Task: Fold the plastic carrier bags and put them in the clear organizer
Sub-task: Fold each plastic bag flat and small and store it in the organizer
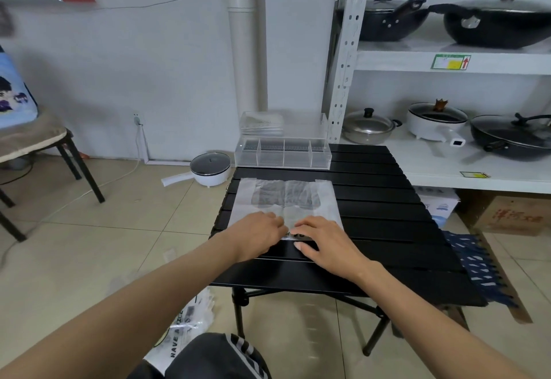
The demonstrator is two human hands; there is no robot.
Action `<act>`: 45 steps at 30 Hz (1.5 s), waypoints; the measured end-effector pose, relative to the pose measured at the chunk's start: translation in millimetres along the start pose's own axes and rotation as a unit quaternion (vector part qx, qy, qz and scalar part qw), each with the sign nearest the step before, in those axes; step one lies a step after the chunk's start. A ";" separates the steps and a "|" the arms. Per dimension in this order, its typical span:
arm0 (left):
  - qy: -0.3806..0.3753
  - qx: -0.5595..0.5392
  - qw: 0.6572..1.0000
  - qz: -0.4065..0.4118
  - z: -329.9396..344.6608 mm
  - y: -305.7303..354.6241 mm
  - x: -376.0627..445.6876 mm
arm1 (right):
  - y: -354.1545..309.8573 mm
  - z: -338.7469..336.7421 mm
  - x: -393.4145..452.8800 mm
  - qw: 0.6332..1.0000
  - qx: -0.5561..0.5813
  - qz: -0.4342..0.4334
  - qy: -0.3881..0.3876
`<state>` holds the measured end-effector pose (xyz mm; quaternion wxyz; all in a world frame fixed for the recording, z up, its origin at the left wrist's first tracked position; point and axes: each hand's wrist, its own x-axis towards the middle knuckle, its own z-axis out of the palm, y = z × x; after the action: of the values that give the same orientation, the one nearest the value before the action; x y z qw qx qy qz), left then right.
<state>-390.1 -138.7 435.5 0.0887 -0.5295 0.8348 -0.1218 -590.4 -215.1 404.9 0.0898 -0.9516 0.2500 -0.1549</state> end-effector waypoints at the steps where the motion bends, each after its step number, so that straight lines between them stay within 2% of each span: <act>1: 0.001 0.004 1.000 -0.001 0.1 3.3 2.9 | 0.1 0.5 -0.5 1.000 0.001 0.003 -0.002; 7: 0.024 -0.032 0.998 -0.038 4.1 5.9 7.9 | -0.1 0.1 2.7 1.000 -0.017 0.011 -0.009; 9: 0.028 -0.067 0.995 -0.066 7.1 2.9 7.2 | -0.3 3.2 1.8 0.999 -0.040 0.015 0.018; 11: 0.031 -0.080 0.992 -0.088 10.4 0.5 5.0 | 1.2 6.8 -0.6 0.992 -0.085 0.038 0.084; 13: 0.055 -0.062 0.992 -0.091 12.5 1.1 1.6 | 3.0 8.9 -3.3 0.982 -0.123 0.071 0.121; 16: 0.083 0.010 0.992 -0.096 7.9 12.0 1.1 | 0.2 11.4 -5.6 0.978 -0.163 0.063 0.111; 23: 0.055 0.065 0.989 -0.124 12.3 28.6 2.7 | -23.3 9.4 -6.4 0.986 -0.129 0.017 0.106; 27: 0.057 0.044 0.990 -0.124 17.7 16.6 -19.3 | -5.9 1.5 -23.3 0.985 -0.104 0.055 0.127; 30: 0.079 0.015 0.987 -0.136 26.3 9.7 -32.9 | 4.0 0.6 -31.7 0.985 -0.084 0.061 0.141; 35: 0.089 -0.028 0.980 -0.176 30.9 14.6 -36.7 | -10.0 5.3 -29.1 0.992 -0.045 -0.056 0.104; 37: 0.106 -0.074 0.975 -0.182 34.3 9.1 -42.9 | -5.0 4.8 -27.9 0.992 -0.048 -0.022 0.117; 41: 0.123 -0.192 0.962 -0.148 41.0 -14.7 -63.3 | 19.8 -3.1 -30.9 0.987 0.007 0.109 0.117; 45: 0.119 -0.276 0.944 -0.136 35.0 -21.4 -71.7 | 22.6 -8.1 -23.8 0.988 0.059 0.118 0.076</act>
<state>-331.5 -86.3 409.8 -0.1783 -0.6235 0.7602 0.0401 -622.9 -223.3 401.0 0.1446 -0.8937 0.3571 -0.2299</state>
